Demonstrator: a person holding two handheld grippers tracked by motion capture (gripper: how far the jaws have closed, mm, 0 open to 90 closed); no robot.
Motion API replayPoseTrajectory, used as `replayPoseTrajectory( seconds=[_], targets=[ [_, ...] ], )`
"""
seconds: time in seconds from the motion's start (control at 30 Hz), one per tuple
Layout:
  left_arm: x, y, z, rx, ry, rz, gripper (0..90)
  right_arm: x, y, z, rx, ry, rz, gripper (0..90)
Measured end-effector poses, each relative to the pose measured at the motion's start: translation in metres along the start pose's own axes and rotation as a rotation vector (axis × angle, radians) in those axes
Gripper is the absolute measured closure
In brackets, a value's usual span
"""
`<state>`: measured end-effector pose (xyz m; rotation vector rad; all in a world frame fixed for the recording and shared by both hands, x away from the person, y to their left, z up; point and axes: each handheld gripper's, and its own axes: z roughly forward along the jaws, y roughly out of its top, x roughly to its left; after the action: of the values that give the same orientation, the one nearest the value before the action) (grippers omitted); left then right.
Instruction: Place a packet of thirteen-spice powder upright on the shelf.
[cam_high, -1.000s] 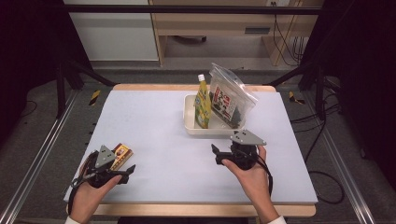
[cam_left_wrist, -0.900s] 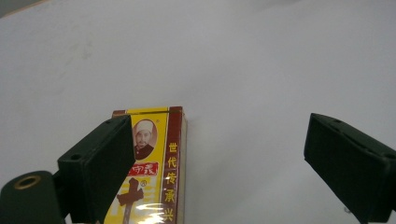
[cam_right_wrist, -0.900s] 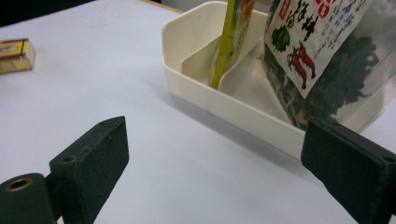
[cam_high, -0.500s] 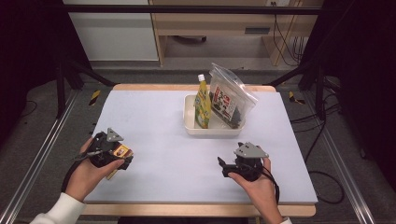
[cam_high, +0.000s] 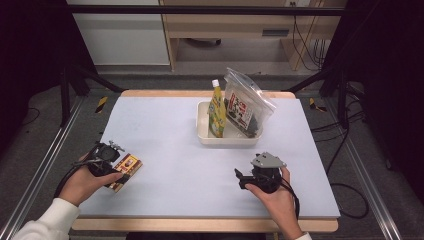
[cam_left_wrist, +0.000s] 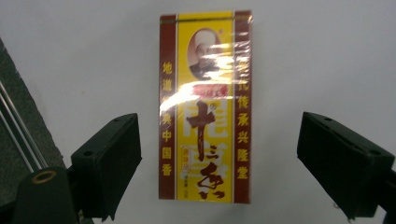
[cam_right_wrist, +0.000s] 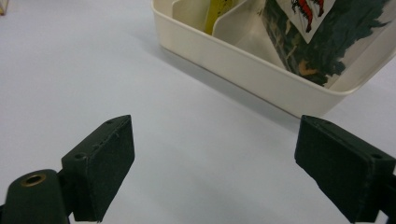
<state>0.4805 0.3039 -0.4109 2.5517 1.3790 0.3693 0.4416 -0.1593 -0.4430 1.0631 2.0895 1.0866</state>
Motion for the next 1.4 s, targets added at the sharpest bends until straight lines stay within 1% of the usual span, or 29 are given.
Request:
replayPoseTrajectory(
  seconds=[0.07, 0.1, 0.2, 0.27, 0.33, 0.5, 0.63, 0.7, 0.77, 0.87, 0.9, 0.93, 0.97, 1.0, 1.07, 1.1, 1.13, 1.17, 1.2, 1.23, 1.4],
  targets=[
    [0.004, -0.004, 0.004, 0.031, -0.013, 0.0, 14.6, 0.001, -0.001, 0.001, 0.007, 0.006, -0.009, 12.3],
    [0.005, -0.005, 0.007, 0.036, -0.019, -0.005, 15.0, 0.001, -0.001, 0.001, 0.008, 0.006, -0.008, 12.3],
    [0.007, -0.009, 0.013, 0.062, -0.029, 0.0, 16.5, 0.002, -0.001, 0.002, 0.013, 0.011, -0.01, 12.3],
    [0.008, -0.01, 0.016, 0.07, -0.033, 0.001, 19.0, 0.003, -0.001, 0.002, 0.015, 0.013, -0.015, 12.3],
    [0.01, -0.011, 0.019, 0.075, -0.036, -0.002, 19.6, 0.003, -0.002, 0.003, 0.019, 0.015, -0.014, 12.3],
    [0.011, -0.011, 0.022, 0.1, -0.038, 0.01, 22.5, 0.003, -0.002, 0.003, 0.025, 0.02, -0.011, 12.3],
    [0.01, -0.009, 0.025, 0.12, -0.038, 0.031, 25.4, 0.004, -0.002, 0.004, 0.028, 0.025, -0.015, 12.3],
    [0.011, -0.008, 0.027, 0.129, -0.039, 0.033, 27.2, 0.005, -0.003, 0.004, 0.03, 0.027, -0.014, 12.2],
    [0.01, -0.008, 0.03, 0.134, -0.047, 0.033, 29.0, 0.005, -0.003, 0.004, 0.032, 0.027, -0.012, 12.3],
    [0.009, -0.007, 0.03, 0.137, -0.041, 0.041, 30.3, 0.005, -0.003, 0.004, 0.03, 0.026, -0.013, 12.2],
    [0.009, -0.007, 0.029, 0.134, -0.039, 0.047, 30.9, 0.004, -0.003, 0.004, 0.028, 0.025, -0.015, 12.2],
    [0.008, -0.007, 0.028, 0.126, -0.038, 0.042, 31.5, 0.005, -0.003, 0.004, 0.029, 0.025, -0.013, 12.2],
    [0.008, -0.006, 0.027, 0.123, -0.023, 0.061, 31.9, 0.005, -0.002, 0.004, 0.029, 0.026, -0.013, 12.3],
    [0.006, -0.006, 0.026, 0.119, -0.016, 0.066, 32.0, 0.005, -0.002, 0.004, 0.026, 0.025, -0.012, 12.2],
    [0.005, -0.005, 0.023, 0.104, -0.013, 0.094, 32.2, 0.005, -0.002, 0.004, 0.026, 0.02, -0.015, 12.2],
    [0.003, -0.004, 0.022, 0.093, -0.015, 0.094, 32.2, 0.005, -0.002, 0.003, 0.026, 0.02, -0.012, 12.3],
    [0.001, -0.003, 0.021, 0.08, -0.003, 0.114, 32.3, 0.005, -0.002, 0.004, 0.024, 0.019, -0.015, 12.2],
    [-0.002, -0.002, 0.019, 0.061, 0.008, 0.133, 32.3, 0.005, -0.002, 0.004, 0.024, 0.019, -0.015, 12.2],
    [-0.005, 0.0, 0.018, 0.053, 0.009, 0.14, 32.3, 0.005, -0.002, 0.004, 0.022, 0.018, -0.014, 12.3],
    [-0.008, 0.002, 0.016, 0.04, 0.013, 0.155, 32.3, 0.005, -0.001, 0.003, 0.02, 0.017, -0.017, 12.2],
    [-0.028, 0.016, 0.008, -0.028, 0.003, 0.234, 32.3, 0.005, -0.001, 0.004, 0.023, 0.013, -0.013, 11.8]
  ],
)
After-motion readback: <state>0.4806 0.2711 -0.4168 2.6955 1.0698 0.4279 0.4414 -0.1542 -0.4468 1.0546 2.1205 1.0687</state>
